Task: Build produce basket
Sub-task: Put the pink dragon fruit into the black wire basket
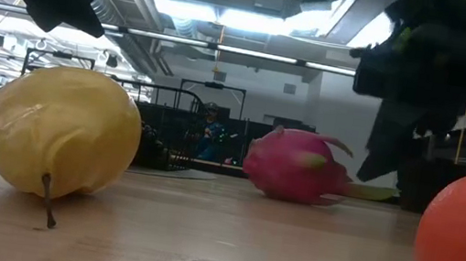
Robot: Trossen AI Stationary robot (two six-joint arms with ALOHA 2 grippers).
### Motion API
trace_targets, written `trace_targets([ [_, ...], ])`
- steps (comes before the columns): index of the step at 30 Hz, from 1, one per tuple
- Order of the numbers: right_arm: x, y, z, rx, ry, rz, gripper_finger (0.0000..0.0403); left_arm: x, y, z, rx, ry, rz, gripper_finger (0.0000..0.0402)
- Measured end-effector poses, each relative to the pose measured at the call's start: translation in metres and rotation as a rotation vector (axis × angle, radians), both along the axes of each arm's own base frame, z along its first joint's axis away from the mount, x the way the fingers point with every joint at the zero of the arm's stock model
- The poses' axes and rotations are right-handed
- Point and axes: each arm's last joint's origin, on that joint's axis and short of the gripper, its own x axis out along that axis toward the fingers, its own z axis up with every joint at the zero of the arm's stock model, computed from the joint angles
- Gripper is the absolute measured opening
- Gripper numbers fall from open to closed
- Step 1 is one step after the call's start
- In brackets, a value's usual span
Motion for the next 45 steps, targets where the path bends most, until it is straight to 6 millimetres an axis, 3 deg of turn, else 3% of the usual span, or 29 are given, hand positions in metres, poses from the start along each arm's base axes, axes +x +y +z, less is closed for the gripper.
trace_targets([
  [8, 0.001, 0.015, 0.026, 0.072, -0.117, 0.197, 0.0244, 0.000, 0.000, 0.000, 0.001, 0.001, 0.000, 0.0243],
  [12, 0.001, 0.016, 0.043, -0.008, -0.193, 0.231, 0.0244, 0.000, 0.000, 0.000, 0.002, 0.003, 0.000, 0.0243],
  [15, 0.001, 0.011, 0.052, -0.179, -0.244, 0.170, 0.0244, 0.000, 0.000, 0.000, 0.003, 0.003, 0.000, 0.0243],
  [20, -0.010, -0.002, 0.038, -0.535, -0.084, 0.096, 0.0244, 0.000, 0.000, 0.000, 0.003, 0.003, 0.000, 0.0243],
  [24, -0.017, -0.004, 0.025, -0.561, -0.029, 0.169, 0.0244, 0.000, 0.000, -0.001, 0.005, 0.007, 0.000, 0.0243],
  [28, -0.018, -0.008, 0.023, -0.689, -0.007, 0.093, 0.0244, 0.000, 0.000, -0.001, 0.005, 0.006, 0.000, 0.0243],
  [35, -0.015, -0.015, 0.019, -0.651, 0.017, 0.124, 0.0244, 0.000, 0.000, -0.001, 0.005, 0.006, 0.000, 0.0243],
  [45, 0.003, -0.021, -0.009, -0.691, 0.073, 0.095, 0.0244, 0.000, 0.000, -0.001, 0.005, 0.006, 0.000, 0.0243],
])
